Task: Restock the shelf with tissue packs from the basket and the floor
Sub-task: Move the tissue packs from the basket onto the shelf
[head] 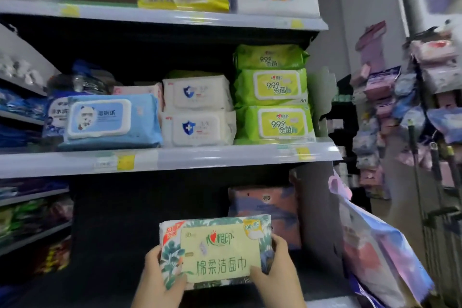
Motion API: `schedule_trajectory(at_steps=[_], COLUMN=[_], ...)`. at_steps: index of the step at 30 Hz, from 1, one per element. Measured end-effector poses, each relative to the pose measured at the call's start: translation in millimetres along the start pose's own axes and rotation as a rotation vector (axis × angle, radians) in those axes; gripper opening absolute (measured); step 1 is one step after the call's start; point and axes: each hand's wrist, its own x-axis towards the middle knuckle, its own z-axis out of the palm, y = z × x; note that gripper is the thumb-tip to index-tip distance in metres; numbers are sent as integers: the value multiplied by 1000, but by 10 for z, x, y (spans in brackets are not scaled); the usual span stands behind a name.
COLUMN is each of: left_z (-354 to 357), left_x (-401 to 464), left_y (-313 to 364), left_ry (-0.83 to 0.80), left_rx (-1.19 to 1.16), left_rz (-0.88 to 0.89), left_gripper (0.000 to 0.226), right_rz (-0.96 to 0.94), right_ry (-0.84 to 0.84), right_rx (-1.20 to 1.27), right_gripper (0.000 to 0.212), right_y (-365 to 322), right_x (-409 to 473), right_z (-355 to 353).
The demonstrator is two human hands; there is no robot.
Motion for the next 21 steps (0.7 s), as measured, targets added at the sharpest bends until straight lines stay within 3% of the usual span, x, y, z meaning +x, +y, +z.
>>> schedule_trajectory(at_steps=[4,8,12,15,21], left_z=[-10,-2,-14,-21,18], left_x=[345,548,664,737,1091], left_y=[-297,-617,-749,-798,-916], left_ry=[-21,-135,-17,-20,-120], left_rx=[91,171,0,10,60], left_rz=[0,-35,-124,-161,-258], left_gripper=[38,28,23,13,25], right_rz=[27,41,60,4,-37], right_ry=[6,13,2,-36,-151], right_rx=[-93,-196,-252,-302,-401], right_gripper=[43,25,17,15,25], right_y=[225,364,414,452,527], right_x=[290,469,608,650,852], right_z=[346,538,539,540,655])
